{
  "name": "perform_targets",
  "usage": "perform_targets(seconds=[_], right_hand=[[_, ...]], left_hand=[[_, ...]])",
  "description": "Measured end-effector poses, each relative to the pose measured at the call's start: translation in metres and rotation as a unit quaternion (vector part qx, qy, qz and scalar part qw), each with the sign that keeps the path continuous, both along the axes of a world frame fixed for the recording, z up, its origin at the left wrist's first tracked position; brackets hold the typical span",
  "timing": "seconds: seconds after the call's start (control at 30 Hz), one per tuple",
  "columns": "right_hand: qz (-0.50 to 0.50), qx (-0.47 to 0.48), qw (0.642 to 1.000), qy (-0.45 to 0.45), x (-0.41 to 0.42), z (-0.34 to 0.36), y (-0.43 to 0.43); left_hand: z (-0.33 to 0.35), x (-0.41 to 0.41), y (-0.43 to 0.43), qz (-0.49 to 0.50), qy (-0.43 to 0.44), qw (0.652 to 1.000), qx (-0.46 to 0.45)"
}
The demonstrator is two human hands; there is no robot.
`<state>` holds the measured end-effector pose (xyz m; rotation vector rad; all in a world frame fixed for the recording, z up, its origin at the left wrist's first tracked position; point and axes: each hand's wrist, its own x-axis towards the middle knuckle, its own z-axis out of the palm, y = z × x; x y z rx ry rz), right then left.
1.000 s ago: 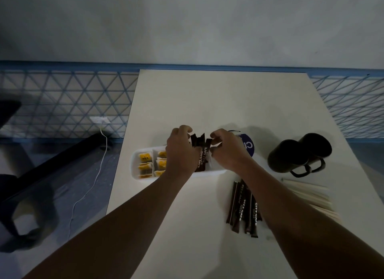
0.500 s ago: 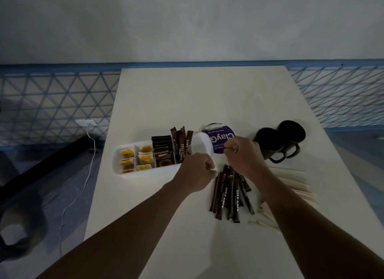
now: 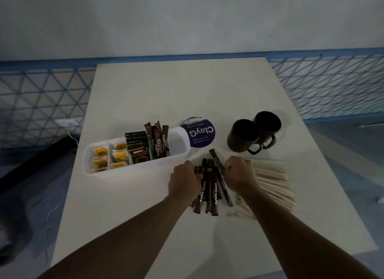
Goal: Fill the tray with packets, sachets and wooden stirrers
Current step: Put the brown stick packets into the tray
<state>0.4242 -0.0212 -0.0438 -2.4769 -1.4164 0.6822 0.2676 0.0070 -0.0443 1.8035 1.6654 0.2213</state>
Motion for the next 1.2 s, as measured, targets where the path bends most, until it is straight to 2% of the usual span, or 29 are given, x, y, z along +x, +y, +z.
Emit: perform_targets(seconds=[0.17, 0.4, 0.57, 0.7, 0.83, 1.2], right_hand=[[0.017, -0.019, 1.000, 0.013, 0.009, -0.008, -0.001], [0.042, -0.110, 0.992, 0.038, 0.010, 0.007, -0.002], [0.057, -0.117, 0.990, 0.053, 0.005, 0.017, -0.004], [0.068, -0.106, 0.989, 0.077, -0.001, 0.019, -0.006], [0.079, -0.089, 0.990, 0.070, -0.008, 0.029, -0.011], [0.025, -0.103, 0.993, 0.042, -0.017, 0.006, -0.010]], left_hand=[[-0.008, -0.001, 0.000, -0.001, 0.018, 1.000, 0.002], [-0.009, -0.002, 0.004, 0.006, 0.013, 1.000, 0.017], [-0.004, 0.002, 0.008, -0.022, 0.016, 1.000, -0.011], [-0.001, 0.002, 0.007, -0.082, 0.073, 0.991, -0.074], [-0.003, 0.004, 0.001, -0.081, 0.087, 0.991, -0.058], [-0.014, 0.005, 0.006, -0.064, 0.088, 0.993, -0.036]])
